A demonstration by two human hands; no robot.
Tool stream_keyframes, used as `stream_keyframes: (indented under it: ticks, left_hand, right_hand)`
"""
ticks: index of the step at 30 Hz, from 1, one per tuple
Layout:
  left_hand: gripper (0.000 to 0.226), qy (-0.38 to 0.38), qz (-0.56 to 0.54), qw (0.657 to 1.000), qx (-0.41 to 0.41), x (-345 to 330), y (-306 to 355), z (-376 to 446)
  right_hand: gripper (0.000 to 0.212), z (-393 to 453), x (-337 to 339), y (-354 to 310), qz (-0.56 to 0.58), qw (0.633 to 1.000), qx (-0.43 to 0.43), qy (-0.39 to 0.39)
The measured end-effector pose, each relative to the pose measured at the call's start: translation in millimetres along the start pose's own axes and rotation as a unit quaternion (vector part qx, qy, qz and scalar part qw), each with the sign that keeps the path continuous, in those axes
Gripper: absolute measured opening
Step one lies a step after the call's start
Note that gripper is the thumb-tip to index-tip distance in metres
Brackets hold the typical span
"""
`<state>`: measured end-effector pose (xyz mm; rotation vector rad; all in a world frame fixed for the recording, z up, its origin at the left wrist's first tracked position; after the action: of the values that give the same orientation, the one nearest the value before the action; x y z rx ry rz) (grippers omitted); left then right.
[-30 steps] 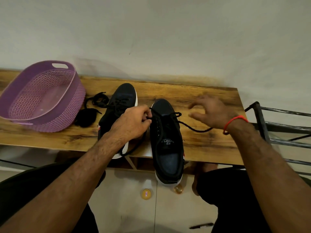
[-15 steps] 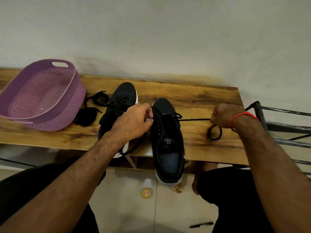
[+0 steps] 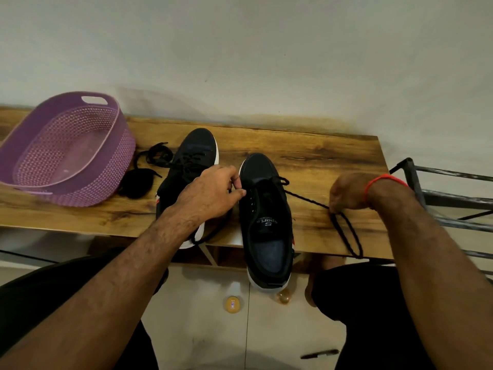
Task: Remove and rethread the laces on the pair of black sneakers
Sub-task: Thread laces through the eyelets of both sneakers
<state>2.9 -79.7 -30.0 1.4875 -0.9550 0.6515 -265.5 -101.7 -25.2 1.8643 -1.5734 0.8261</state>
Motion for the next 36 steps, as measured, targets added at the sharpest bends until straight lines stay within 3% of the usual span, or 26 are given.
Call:
stream_keyframes:
  ticks: [2,6,10,15,21,27,30,32,36]
  left_hand:
    - [0.015,-0.001,-0.009,1.0,0.001,0.1,1.0,-0.7]
    - [0.025,-0.019,-0.008,1.0,-0.012,-1.4,3.9,-2.3]
    - [0.017,-0.006,0.008,1.0,-0.011,0.2,4.2,-3.6]
    - [0.013,-0.005,0.048,0.999,-0.015,0.3,9.5,-5.2]
    - [0.014,-0.124,0.093,0.987,0.049,20.9,-4.0,-5.8]
    - [0.013,-0.082,0.122,0.982,0.119,37.9,-15.2,-8.6]
    - [0.043,-0.13,0.124,0.98,0.09,17.9,-7.0,-10.4]
    - [0.051,-0.13,0.099,0.984,0.065,6.7,3.0,-11.4]
    - [0.033,-0.059,0.095,0.993,0.044,5.9,14.4,-12.0]
  right_hand:
    - [0.024,0.3,1.4,5.1,0.023,0.999,-0.014,0.022]
    - [0.027,-1.9,10.3,-34.4,0.161,0.978,0.108,0.082]
    - [0.014,7.0,7.3,-63.9,0.155,0.968,0.164,0.11]
    - [0.01,7.0,7.7,-60.8,0.138,0.965,0.18,0.129]
    - [0.017,3.1,7.3,-59.7,0.149,0.968,0.172,0.11]
    - [0.015,4.4,6.6,-60.1,0.158,0.969,0.159,0.1]
    - [0.008,5.3,6.5,-61.4,0.167,0.966,0.168,0.101]
    - [0.008,3.0,8.9,-62.4,0.185,0.96,0.178,0.114]
    - [0.007,-1.4,15.9,-66.2,0.182,0.95,0.193,0.167]
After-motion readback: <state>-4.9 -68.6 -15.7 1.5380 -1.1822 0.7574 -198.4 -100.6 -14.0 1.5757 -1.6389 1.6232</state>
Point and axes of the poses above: each hand's wrist, its own z-axis towards the middle knuckle, its own x-axis out of the back of the hand, y = z × x, the point moved 6 cm from there along z, towards the middle knuckle, and after that the axes turned 1 degree about y, right-handed, at the moved point
